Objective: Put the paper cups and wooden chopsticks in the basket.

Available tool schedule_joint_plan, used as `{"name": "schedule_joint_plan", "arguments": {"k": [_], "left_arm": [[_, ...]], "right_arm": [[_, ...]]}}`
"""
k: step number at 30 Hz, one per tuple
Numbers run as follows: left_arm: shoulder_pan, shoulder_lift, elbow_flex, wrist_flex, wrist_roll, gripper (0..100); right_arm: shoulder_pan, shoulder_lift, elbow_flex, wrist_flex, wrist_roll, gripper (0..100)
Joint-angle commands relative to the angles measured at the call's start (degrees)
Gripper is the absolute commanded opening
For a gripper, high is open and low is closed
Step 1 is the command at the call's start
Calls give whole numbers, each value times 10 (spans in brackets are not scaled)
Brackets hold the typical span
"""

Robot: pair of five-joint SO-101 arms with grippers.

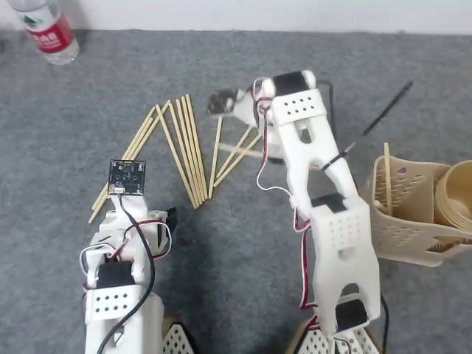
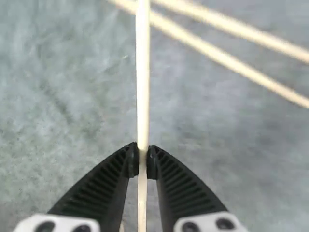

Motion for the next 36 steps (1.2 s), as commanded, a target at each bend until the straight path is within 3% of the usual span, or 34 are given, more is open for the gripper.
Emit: {"name": "schedule_joint_plan", "arguments": {"k": [1,13,21,36], "left_arm": [[4,-6,-1,-12,2,243],[4,-6,-1,-12,2,243],[4,-6,-1,-12,2,243],[4,-6,-1,-11,2,243]], "right_arm": [[-29,-116,-48,21,-35,8],[-65,-353,-50,12,-115,8],[-14,-486,-50,-43,-220,8],[116,-664,-27,22,-445,12]]}}
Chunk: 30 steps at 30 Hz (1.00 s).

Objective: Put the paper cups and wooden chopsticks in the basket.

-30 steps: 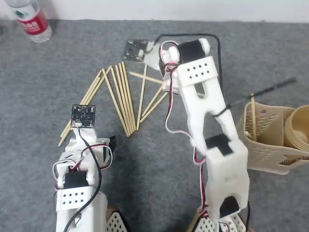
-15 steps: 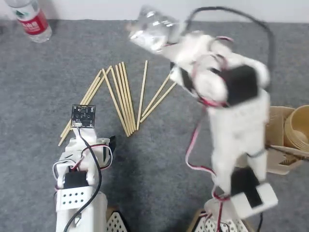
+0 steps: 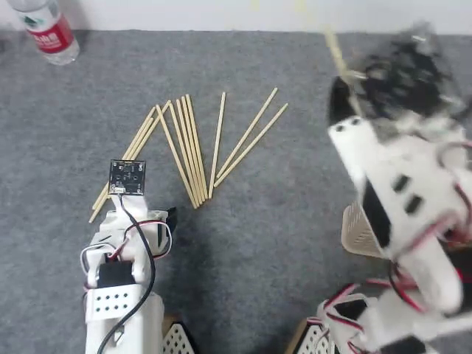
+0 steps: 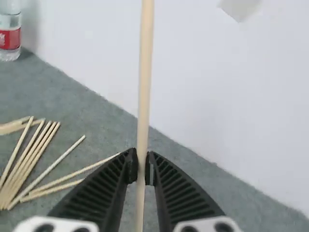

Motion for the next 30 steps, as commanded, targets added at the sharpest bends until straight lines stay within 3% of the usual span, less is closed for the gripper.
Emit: {"name": "schedule_joint_plan", "arguments": {"k": [1,7,17,22,30], "left_arm": [[4,-6,-1,-11,2,243],[4,-6,-1,-11,2,243],[4,-6,-1,-11,2,243],[4,-6,-1,-11,2,243],[4,-6,-1,-11,2,243]], "right_arm": [[54,-42,14,21,-64,10],[102,-130,144,21,-135,9],[102,-381,455,-25,-135,9],[113,-491,611,-175,-133,9],[282,-586,844,-487,-135,9]]}}
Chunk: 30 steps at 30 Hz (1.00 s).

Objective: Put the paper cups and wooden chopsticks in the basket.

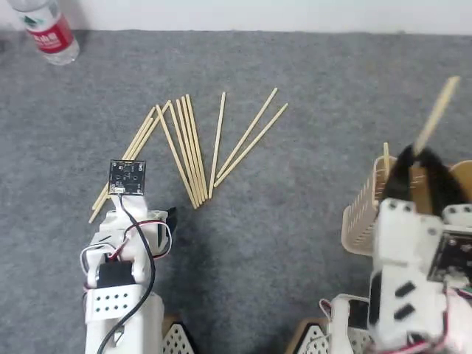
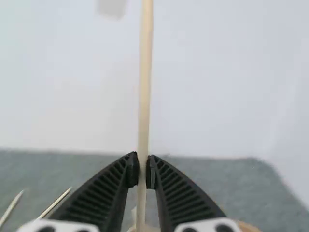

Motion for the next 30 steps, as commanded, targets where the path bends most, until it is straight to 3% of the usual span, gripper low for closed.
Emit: {"name": "schedule_joint_plan", "arguments": {"k": [1,8,18,30], "left_arm": [[4,-6,-1,-11,2,243],[4,-6,-1,-12,2,243],[4,-6,-1,-11,2,243],[4,-6,-1,-11,2,243]], "right_arm": [[55,-28,85,-112,-3,9],[56,-103,190,-116,0,12],[56,-115,195,-117,40,10],[57,-115,195,-116,37,28]]}}
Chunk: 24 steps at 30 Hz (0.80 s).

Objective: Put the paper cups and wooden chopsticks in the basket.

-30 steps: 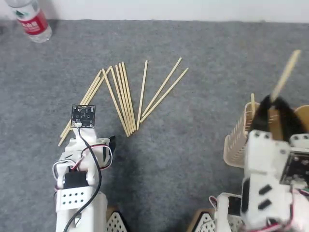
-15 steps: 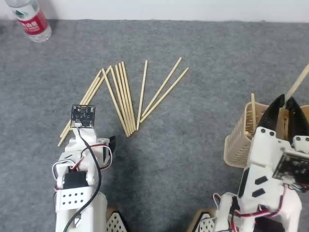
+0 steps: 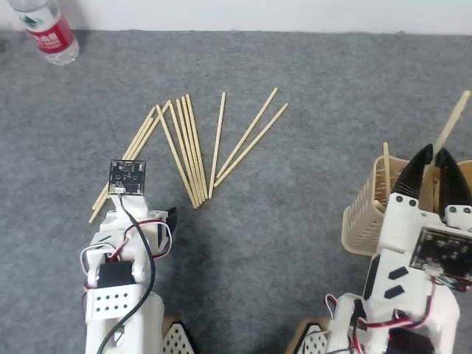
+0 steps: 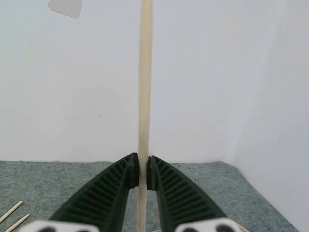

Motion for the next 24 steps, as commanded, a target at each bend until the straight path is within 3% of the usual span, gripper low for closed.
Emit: {"name": "schedule_joint_plan", "arguments": {"k": [1,6,24], "left_arm": [[4,-6,-1,-11,2,243],[4,-6,-1,-11,2,243],[4,-6,-1,-11,2,243]], "right_arm": [[7,-1,-3,-7,4,55],[7,-1,4,-7,3,224],[6,0,11,-10,7,202]]}}
